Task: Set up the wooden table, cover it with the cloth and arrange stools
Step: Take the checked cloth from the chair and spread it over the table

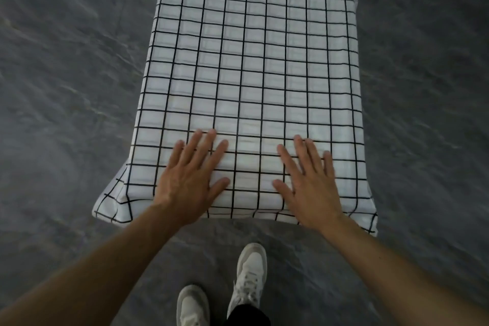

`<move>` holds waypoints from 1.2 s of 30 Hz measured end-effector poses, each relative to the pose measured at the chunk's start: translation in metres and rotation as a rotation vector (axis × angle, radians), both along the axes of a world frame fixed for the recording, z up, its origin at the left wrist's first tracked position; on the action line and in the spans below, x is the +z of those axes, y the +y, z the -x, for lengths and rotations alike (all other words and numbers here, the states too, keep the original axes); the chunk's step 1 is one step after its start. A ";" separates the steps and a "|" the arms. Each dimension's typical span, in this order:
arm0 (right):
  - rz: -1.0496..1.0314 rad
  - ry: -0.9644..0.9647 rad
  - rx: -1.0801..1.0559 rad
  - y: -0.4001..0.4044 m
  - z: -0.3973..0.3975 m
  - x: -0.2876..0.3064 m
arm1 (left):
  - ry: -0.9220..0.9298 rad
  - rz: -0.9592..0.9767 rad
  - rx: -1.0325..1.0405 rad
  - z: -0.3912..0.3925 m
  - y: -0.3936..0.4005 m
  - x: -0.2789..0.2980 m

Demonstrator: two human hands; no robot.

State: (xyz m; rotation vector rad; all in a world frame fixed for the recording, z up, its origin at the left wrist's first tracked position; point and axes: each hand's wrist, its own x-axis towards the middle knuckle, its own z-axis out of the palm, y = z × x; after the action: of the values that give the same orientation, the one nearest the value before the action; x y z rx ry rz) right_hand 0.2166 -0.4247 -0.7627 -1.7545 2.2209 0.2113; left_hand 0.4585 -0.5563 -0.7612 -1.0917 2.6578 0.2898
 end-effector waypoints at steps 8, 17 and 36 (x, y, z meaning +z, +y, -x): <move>-0.054 -0.002 -0.059 0.014 0.015 0.007 | -0.007 -0.027 0.113 -0.034 -0.008 0.004; -0.075 0.106 -0.076 0.040 0.027 0.011 | -0.053 0.000 0.045 -0.044 -0.010 0.015; -0.122 0.020 -0.220 0.067 0.045 0.045 | -0.016 0.060 0.178 -0.110 0.001 0.033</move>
State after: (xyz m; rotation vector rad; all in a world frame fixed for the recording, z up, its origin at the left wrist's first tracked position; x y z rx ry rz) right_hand 0.1718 -0.3577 -0.7180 -1.4397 2.3401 0.3086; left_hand 0.5682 -0.5553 -0.7280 -1.3459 2.5743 0.2347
